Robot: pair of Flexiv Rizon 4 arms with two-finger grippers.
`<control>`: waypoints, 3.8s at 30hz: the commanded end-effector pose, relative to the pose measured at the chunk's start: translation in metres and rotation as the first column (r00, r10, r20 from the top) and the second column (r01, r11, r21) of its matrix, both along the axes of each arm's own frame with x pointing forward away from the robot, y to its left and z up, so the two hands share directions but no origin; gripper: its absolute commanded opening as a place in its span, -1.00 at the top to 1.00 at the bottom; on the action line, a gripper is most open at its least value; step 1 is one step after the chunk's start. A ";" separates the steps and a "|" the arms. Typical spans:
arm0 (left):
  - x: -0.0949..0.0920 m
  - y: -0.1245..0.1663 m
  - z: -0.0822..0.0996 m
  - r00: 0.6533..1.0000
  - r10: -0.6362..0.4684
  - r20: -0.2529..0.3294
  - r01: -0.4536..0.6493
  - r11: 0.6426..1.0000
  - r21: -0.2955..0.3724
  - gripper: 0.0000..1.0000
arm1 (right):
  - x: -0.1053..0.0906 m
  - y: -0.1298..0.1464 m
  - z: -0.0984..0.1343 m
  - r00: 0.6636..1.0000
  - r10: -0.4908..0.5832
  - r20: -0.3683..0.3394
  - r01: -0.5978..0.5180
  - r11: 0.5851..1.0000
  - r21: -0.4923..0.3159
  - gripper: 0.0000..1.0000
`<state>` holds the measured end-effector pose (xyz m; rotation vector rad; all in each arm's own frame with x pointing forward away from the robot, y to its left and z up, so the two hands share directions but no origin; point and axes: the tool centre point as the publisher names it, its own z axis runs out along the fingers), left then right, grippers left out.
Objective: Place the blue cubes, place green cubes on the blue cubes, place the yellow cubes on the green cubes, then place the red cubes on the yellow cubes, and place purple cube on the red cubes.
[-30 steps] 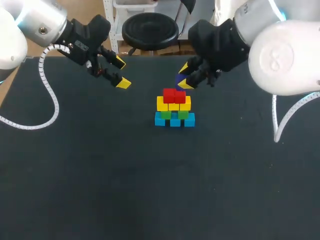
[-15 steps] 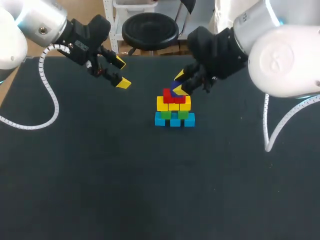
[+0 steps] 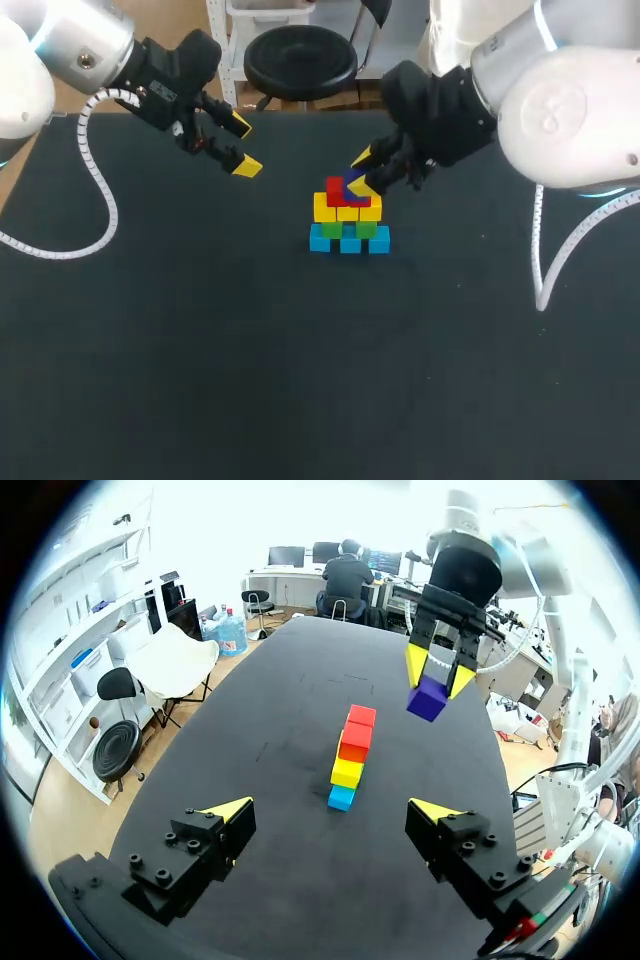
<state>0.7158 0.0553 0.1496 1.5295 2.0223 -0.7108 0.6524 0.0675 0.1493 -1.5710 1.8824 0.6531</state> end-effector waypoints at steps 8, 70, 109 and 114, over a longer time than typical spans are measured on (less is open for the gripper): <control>-0.001 0.001 -0.001 1.000 -0.002 0.003 0.002 1.000 -0.005 -1.00 | 0.011 -0.002 -0.013 0.999 0.034 -0.020 -0.033 0.998 0.046 1.00; -0.001 0.001 -0.001 1.000 -0.002 0.003 0.002 1.000 -0.005 -1.00 | 0.050 0.002 -0.025 0.993 0.121 0.008 -0.121 0.991 0.053 1.00; -0.001 0.001 -0.001 1.000 -0.002 0.003 0.002 1.000 -0.005 -1.00 | 0.056 0.005 -0.027 0.993 0.118 -0.011 -0.118 0.992 0.049 -1.00; -0.001 0.001 -0.001 1.000 -0.002 0.003 0.002 1.000 -0.005 -1.00 | 0.056 0.003 -0.024 0.993 0.115 -0.002 -0.115 0.992 0.049 -1.00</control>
